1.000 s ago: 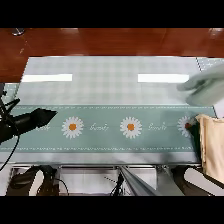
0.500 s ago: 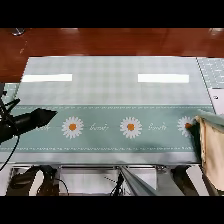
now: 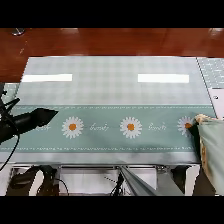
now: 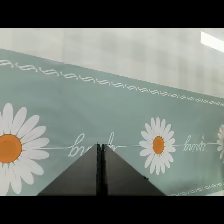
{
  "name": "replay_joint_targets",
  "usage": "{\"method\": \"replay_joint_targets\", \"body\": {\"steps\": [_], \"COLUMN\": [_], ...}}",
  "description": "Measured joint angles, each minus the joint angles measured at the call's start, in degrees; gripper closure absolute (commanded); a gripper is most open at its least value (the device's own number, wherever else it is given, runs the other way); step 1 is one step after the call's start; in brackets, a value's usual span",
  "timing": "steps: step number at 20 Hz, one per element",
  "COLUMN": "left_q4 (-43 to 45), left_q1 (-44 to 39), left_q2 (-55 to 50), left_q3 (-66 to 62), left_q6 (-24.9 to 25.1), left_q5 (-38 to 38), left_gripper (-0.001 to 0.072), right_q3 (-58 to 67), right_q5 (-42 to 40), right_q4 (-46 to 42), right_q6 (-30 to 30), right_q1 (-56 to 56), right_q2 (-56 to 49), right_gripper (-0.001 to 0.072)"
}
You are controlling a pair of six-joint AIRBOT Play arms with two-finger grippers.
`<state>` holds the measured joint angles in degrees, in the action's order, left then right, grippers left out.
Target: Fold the shirts.
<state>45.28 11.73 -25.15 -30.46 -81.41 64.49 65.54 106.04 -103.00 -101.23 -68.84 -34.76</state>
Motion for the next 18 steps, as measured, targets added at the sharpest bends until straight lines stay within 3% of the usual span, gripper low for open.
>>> {"method": "replay_joint_targets", "body": {"steps": [2,3,4,5,9,12,14,16,18], "left_q4": [-2.3,-3.2,-4.1,-5.0,-8.0,-8.3,-3.1,6.4,16.7], "left_q1": [0.0,0.0,0.0,0.0,-0.8,-6.5,-13.6,-21.0,-25.5], "left_q2": [-0.6,-1.4,-2.4,-4.1,-15.0,-25.6,-31.8,-36.5,-39.8], "left_q3": [0.0,-0.2,-0.6,-1.7,-13.2,-27.2,-35.2,-39.6,-40.6], "left_q6": [2.0,3.0,3.7,4.6,8.3,10.9,11.4,7.9,2.4], "left_q5": [-0.5,-1.2,-1.6,-1.8,-2.6,-2.9,-4.1,-5.7,-6.6], "left_gripper": [0.0683,0.0683,0.0683,0.0683,0.0685,0.0685,0.0685,0.0684,0.0683], "right_q3": [-0.6,-0.8,-0.9,-0.8,-0.3,-0.2,-0.2,-0.2,-0.3], "right_q5": [-1.2,-2.2,-3.5,-5.4,-17.5,-31.9,-39.9,-44.5,-45.7], "right_q4": [0.9,2.4,4.9,9.1,35.9,51.7,51.9,44.3,33.1], "right_q6": [0.3,1.2,2.1,3.2,6.2,10.5,12.6,12.3,7.5], "right_q1": [-0.1,-0.1,-0.2,-0.2,3.9,20.9,36.9,52.3,63.5], "right_q2": [-0.2,-0.6,-1.2,-2.0,-5.9,-9.1,-11.9,-16.0,-21.8], "right_gripper": [0.0103,0.0303,0.058,0.069,0.0692,0.0691,0.069,0.0691,0.0691]}}
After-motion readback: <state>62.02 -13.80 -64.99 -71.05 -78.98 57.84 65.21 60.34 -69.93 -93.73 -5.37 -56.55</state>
